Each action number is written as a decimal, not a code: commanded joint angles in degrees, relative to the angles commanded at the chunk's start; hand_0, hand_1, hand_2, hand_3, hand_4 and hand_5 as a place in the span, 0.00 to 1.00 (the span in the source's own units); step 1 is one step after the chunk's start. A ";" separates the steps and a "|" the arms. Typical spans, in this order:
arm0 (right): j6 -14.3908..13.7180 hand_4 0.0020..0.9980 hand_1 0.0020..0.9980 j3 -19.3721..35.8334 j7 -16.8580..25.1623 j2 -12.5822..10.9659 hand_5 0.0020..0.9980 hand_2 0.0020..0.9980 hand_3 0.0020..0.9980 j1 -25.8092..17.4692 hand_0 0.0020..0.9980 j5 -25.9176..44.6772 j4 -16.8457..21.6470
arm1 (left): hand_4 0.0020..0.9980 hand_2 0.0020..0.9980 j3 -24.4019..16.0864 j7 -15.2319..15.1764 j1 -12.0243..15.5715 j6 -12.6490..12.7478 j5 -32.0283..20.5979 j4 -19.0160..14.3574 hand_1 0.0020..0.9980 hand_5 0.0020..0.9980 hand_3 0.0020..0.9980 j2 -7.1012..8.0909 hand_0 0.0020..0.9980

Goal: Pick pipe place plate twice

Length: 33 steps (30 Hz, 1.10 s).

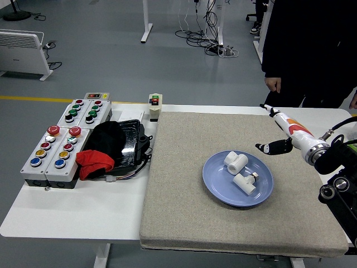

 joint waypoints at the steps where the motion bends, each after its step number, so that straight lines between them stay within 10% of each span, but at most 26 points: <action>1: -2.23 0.61 0.89 1.32 1.40 0.07 0.28 1.00 0.98 -0.50 0.93 2.23 -0.10 | 0.30 0.70 0.01 0.00 0.02 0.01 0.03 0.00 0.68 1.00 0.64 0.00 0.70; 6: -8.85 0.59 0.86 6.04 5.58 0.17 0.34 1.00 0.94 -3.24 0.91 14.31 0.45 | 0.30 0.70 0.24 -0.01 0.17 0.01 -0.09 0.05 0.68 1.00 0.63 0.03 0.70; 19: -8.31 0.56 0.84 15.96 6.76 1.25 0.49 0.96 0.89 -12.82 0.88 44.89 4.87 | 0.30 0.70 1.25 0.02 0.43 0.00 -0.45 0.19 0.68 1.00 0.63 0.07 0.70; 33: -7.96 0.55 0.81 22.22 7.09 3.35 0.54 0.92 0.86 -20.52 0.86 50.55 9.41 | 0.30 0.70 0.56 -0.28 -0.02 -0.11 0.09 0.17 0.68 1.00 0.63 -0.10 0.70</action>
